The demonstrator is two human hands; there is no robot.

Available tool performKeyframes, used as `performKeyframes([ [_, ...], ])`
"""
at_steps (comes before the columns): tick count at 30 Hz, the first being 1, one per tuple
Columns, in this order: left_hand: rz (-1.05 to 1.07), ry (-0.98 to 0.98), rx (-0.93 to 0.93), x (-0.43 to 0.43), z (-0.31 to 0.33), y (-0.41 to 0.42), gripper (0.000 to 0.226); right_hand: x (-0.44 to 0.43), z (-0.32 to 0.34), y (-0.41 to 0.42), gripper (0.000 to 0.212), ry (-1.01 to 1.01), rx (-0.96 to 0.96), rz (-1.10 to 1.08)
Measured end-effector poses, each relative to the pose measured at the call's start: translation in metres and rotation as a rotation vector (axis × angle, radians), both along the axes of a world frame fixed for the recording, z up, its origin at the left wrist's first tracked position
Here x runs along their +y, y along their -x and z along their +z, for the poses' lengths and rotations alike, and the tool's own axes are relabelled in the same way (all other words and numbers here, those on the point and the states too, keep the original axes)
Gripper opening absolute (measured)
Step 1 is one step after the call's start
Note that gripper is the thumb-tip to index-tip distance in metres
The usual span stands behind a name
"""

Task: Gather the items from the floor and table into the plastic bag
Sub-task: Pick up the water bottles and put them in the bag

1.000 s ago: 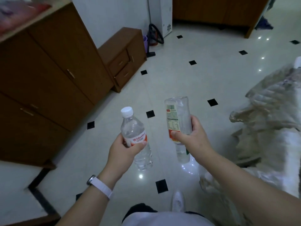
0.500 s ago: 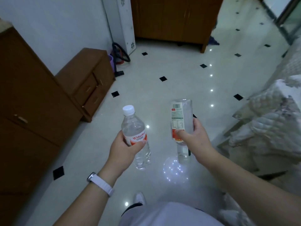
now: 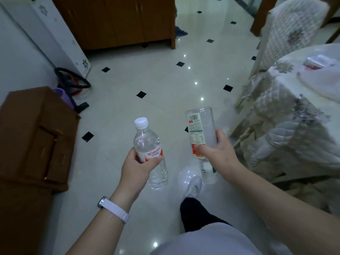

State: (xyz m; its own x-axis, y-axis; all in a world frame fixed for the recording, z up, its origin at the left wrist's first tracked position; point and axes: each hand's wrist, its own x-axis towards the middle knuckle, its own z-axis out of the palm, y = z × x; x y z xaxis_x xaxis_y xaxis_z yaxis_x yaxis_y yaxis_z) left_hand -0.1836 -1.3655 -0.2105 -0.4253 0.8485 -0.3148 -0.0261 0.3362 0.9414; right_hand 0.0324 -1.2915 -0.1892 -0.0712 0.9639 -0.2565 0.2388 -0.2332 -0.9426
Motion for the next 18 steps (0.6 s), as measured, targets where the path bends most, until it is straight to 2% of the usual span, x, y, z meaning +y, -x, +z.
performKeyframes([
  [5,-0.062,0.056,0.054,0.111,-0.001,-0.006,0.038,0.102,-0.013,-0.006,0.045,0.038,0.073,-0.102],
  [10,-0.150,0.023,0.114,0.229,0.021,-0.021,0.039,0.196,0.001,-0.029,0.041,0.030,0.046,-0.144],
  [18,-0.356,0.008,0.106,0.364,0.029,-0.042,0.039,0.293,0.023,-0.062,0.038,-0.020,0.043,-0.315],
])
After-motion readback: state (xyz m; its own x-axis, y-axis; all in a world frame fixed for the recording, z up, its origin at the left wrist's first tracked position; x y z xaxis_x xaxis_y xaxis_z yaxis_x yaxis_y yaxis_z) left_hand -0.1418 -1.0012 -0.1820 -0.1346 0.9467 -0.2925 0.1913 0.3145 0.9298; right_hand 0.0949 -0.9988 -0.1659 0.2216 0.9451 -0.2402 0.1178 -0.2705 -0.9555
